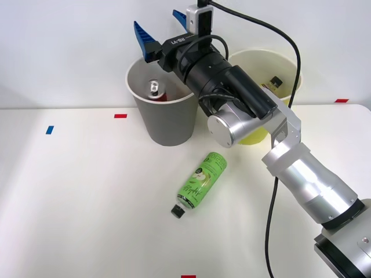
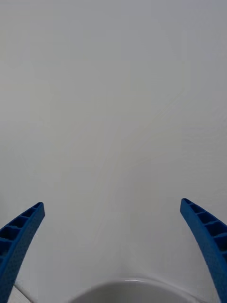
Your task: Put cans in the gray bin, plastic bottles in the light green bin
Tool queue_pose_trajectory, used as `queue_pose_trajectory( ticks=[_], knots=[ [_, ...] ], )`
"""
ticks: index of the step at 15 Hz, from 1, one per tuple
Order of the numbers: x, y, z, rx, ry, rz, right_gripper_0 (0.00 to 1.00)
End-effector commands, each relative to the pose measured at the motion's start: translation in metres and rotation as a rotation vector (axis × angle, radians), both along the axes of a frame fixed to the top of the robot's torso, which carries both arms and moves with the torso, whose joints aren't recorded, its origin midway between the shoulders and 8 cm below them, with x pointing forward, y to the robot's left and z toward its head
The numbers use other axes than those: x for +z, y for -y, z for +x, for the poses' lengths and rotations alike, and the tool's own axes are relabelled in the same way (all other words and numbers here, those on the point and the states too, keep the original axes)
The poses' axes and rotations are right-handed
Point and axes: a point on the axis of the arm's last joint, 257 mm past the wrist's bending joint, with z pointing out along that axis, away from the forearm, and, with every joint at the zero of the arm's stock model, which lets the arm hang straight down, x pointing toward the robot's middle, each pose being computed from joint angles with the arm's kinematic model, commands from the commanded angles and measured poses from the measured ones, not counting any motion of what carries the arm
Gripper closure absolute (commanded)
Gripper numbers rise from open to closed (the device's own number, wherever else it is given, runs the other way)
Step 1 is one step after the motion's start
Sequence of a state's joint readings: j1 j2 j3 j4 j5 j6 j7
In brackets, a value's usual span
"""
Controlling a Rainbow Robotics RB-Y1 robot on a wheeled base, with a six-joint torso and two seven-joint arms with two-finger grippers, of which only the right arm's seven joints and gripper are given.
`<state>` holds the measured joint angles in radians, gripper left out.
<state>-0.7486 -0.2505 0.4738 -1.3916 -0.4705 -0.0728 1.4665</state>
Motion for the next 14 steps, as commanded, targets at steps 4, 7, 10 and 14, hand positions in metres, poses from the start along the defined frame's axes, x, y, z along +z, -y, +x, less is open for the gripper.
queue_pose_trajectory(
  ticks=[4, 7, 10, 14],
  knots=[
    [-0.034, 0.06, -0.053, -0.03, 0.04, -0.047, 0.0],
    [-0.057, 0.099, -0.097, -0.038, 0.031, -0.08, 0.0],
    [-0.081, 0.142, -0.139, -0.082, -0.02, -0.068, 0.0],
    [-0.112, 0.196, -0.188, -0.157, -0.05, 0.004, 0.0]
  ],
)
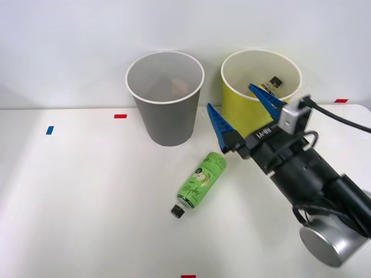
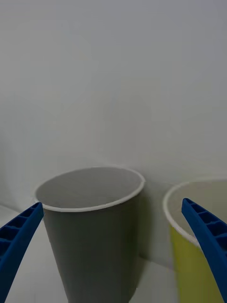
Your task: Put cans in the gray bin, plastic bottles in the light green bin
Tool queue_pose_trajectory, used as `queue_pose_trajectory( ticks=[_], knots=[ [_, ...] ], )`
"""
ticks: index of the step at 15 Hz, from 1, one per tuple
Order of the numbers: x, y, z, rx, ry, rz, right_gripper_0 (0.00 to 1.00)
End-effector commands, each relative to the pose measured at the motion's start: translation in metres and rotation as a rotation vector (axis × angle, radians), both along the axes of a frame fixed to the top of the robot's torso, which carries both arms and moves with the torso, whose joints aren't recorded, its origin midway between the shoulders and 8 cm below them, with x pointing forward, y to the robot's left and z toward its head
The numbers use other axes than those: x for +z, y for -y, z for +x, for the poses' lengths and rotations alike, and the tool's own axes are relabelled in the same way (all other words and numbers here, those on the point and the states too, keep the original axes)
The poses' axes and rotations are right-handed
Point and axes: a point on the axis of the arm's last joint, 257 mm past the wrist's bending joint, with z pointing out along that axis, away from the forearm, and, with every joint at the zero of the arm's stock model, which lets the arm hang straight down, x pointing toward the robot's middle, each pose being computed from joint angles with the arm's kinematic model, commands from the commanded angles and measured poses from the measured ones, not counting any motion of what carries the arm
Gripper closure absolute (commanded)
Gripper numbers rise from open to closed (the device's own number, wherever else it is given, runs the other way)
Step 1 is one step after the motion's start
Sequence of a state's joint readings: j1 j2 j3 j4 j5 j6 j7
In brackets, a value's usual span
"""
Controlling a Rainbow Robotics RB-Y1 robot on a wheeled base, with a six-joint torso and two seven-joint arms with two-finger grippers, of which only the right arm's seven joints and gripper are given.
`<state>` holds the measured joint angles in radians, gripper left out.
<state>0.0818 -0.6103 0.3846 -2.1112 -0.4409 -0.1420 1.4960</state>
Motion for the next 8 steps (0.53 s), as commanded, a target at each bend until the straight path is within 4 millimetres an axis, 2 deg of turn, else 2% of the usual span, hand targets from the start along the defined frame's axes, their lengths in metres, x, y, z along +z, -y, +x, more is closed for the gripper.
queue_pose_trajectory(
  ticks=[1, 5, 8],
  knots=[
    [-0.019, 0.04, -0.036, -0.07, -0.005, 0.056, 0.0],
    [-0.072, 0.093, -0.065, -0.242, -0.12, 0.105, 0.0],
    [-0.102, 0.113, -0.083, -0.333, -0.203, 0.152, 0.0]
  ],
)
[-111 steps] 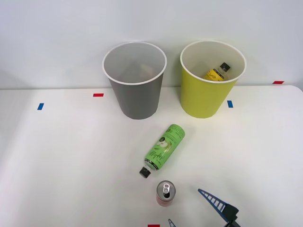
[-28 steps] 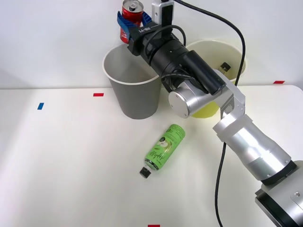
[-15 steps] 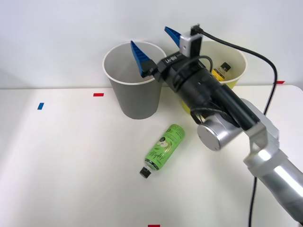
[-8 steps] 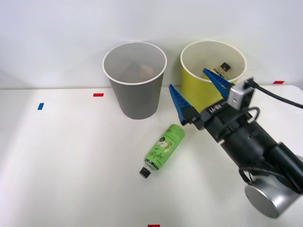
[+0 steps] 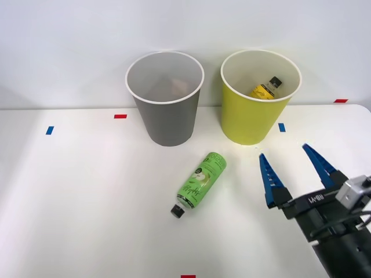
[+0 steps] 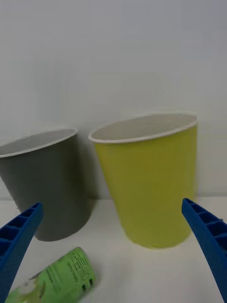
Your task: Put cans in the gray bin, plastic bottles in the light green bin
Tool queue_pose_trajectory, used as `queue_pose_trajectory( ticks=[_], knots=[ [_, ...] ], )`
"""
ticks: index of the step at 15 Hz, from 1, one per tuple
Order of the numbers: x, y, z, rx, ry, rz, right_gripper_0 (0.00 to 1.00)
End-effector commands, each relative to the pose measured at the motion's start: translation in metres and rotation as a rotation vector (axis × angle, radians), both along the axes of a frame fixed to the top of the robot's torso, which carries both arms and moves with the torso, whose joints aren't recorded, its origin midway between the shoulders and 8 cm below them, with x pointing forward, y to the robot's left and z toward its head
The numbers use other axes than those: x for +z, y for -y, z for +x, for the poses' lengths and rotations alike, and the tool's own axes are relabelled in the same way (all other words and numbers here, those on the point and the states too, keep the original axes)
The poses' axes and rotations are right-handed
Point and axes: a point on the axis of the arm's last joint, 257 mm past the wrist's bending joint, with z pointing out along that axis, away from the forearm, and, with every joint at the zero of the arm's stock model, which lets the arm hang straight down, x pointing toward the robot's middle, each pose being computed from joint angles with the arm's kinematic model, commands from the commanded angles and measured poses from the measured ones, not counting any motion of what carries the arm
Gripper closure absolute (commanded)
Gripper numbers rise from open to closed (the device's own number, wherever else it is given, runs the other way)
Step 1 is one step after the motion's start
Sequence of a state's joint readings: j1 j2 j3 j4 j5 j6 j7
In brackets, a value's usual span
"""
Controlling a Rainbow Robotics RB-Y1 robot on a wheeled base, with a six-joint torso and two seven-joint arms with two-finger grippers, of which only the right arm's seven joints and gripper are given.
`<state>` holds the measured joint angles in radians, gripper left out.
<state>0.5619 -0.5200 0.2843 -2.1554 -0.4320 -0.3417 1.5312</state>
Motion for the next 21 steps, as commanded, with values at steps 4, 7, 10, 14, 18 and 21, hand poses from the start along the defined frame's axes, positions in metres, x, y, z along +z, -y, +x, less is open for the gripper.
queue_pose_trajectory(
  ticks=[4, 7, 10, 14, 18, 21],
  knots=[
    [-0.055, 0.039, -0.035, -0.169, -0.15, 0.074, 0.0],
    [-0.079, 0.06, -0.038, -0.257, -0.142, 0.049, 0.0],
    [-0.082, 0.061, -0.031, -0.262, -0.121, -0.021, 0.0],
    [-0.085, 0.061, -0.029, -0.275, -0.126, -0.022, 0.0],
    [-0.088, 0.048, -0.024, -0.295, -0.137, -0.025, 0.0],
    [-0.092, 0.036, -0.037, -0.275, -0.136, -0.048, 0.0]
  ],
)
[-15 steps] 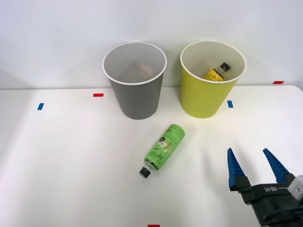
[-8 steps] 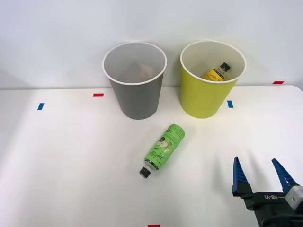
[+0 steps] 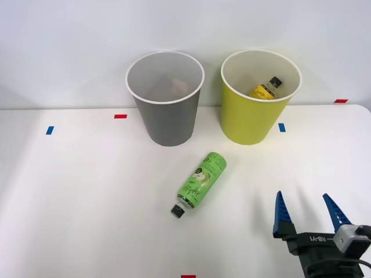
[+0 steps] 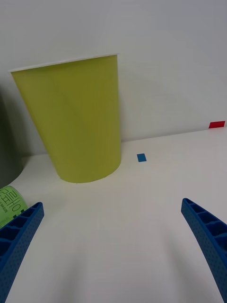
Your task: Put cans in the gray bin, plastic bottles in the light green bin
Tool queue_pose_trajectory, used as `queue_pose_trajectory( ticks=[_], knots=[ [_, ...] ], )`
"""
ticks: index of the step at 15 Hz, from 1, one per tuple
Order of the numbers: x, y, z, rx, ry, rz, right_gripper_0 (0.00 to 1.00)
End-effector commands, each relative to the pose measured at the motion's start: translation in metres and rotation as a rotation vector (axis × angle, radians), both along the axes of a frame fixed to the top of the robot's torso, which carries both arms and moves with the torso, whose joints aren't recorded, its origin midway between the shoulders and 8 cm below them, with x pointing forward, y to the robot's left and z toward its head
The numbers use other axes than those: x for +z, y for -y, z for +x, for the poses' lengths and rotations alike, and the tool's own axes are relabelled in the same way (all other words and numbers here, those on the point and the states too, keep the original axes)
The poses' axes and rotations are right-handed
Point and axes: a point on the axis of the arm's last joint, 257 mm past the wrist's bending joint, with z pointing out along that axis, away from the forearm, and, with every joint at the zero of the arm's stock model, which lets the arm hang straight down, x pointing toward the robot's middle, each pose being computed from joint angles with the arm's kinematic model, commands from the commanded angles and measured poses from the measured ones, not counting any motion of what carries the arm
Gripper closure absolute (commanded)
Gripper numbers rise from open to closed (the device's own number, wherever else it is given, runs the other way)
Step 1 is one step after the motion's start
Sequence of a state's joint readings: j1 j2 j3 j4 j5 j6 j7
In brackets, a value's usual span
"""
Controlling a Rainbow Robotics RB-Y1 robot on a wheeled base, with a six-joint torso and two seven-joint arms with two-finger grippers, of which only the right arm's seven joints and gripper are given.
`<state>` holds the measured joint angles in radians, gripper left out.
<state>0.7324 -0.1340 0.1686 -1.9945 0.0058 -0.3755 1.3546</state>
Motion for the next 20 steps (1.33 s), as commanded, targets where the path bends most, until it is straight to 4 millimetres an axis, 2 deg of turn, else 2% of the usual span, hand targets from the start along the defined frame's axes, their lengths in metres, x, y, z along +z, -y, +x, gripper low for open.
queue_pose_trajectory(
  ticks=[1, 5, 8, 14, 20],
  knots=[
    [-0.007, -0.011, -0.018, 0.016, 0.004, -0.014, 0.0],
    [-0.025, -0.024, -0.042, 0.084, 0.068, -0.08, 0.0],
    [-0.032, -0.028, -0.062, 0.099, 0.056, -0.219, 0.0],
    [-0.05, -0.031, -0.093, 0.082, -0.01, -0.156, 0.0],
    [-0.061, -0.034, -0.105, 0.081, -0.049, -0.159, 0.0]
  ],
)
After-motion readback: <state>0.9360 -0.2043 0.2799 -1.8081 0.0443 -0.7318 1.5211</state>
